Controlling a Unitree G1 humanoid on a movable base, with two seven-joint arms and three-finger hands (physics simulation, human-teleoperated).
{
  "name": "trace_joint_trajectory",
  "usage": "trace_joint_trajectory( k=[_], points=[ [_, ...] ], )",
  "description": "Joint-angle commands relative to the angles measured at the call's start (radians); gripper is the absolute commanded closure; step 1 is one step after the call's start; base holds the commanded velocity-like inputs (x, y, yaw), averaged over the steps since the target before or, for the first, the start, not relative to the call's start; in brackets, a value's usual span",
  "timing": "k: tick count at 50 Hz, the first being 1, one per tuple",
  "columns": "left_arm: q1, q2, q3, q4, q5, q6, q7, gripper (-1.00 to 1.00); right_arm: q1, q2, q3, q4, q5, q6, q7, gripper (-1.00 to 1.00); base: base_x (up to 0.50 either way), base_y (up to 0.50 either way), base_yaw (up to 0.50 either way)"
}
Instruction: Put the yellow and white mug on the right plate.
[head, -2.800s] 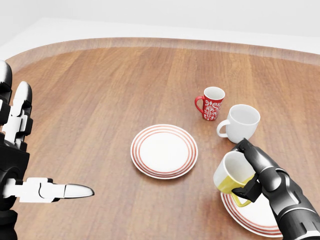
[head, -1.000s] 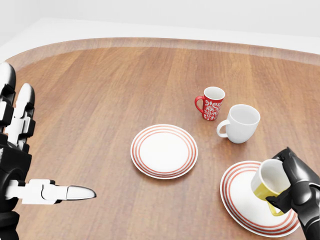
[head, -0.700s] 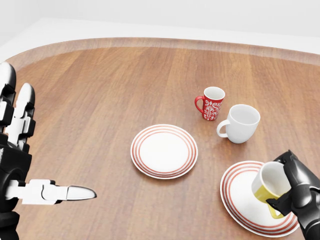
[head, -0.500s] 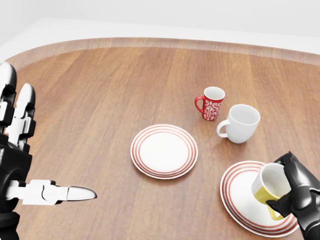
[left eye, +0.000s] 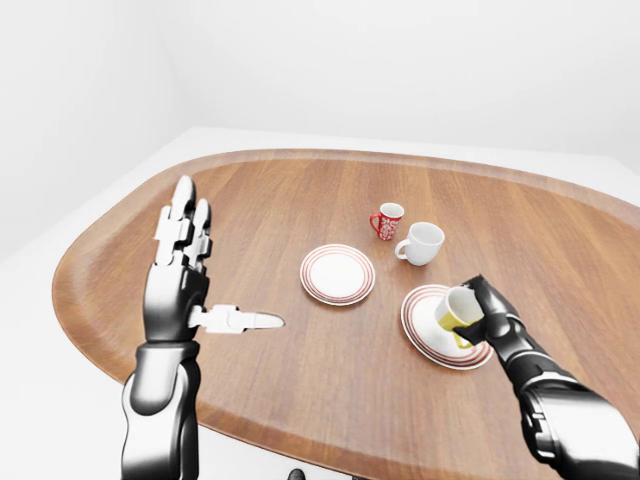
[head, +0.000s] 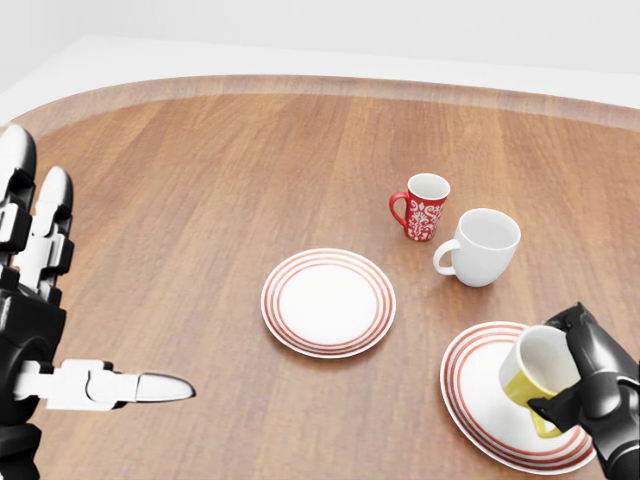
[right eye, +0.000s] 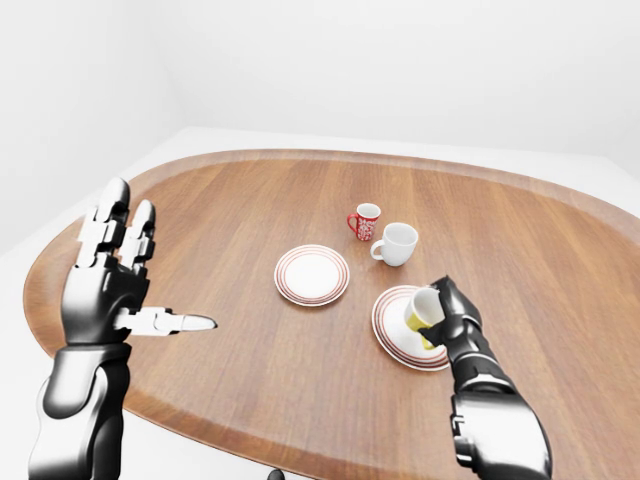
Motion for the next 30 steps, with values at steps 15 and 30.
trace_joint_trajectory(
  k=[15,30],
  points=[
    [0.003,0.0,0.0,-0.006,-0.001,0.0,-0.001,-1.0,-0.003,0.0,-0.01,-0.007,-0.013,0.0,0.001,-1.0,0.0,0.0,0.0],
    [0.006,-0.002,-0.002,-0.007,0.001,0.0,-0.003,-1.0,-0.005,-0.002,-0.014,-0.008,-0.005,0.0,-0.001,-1.0,0.0,0.0,0.0]
  ],
)
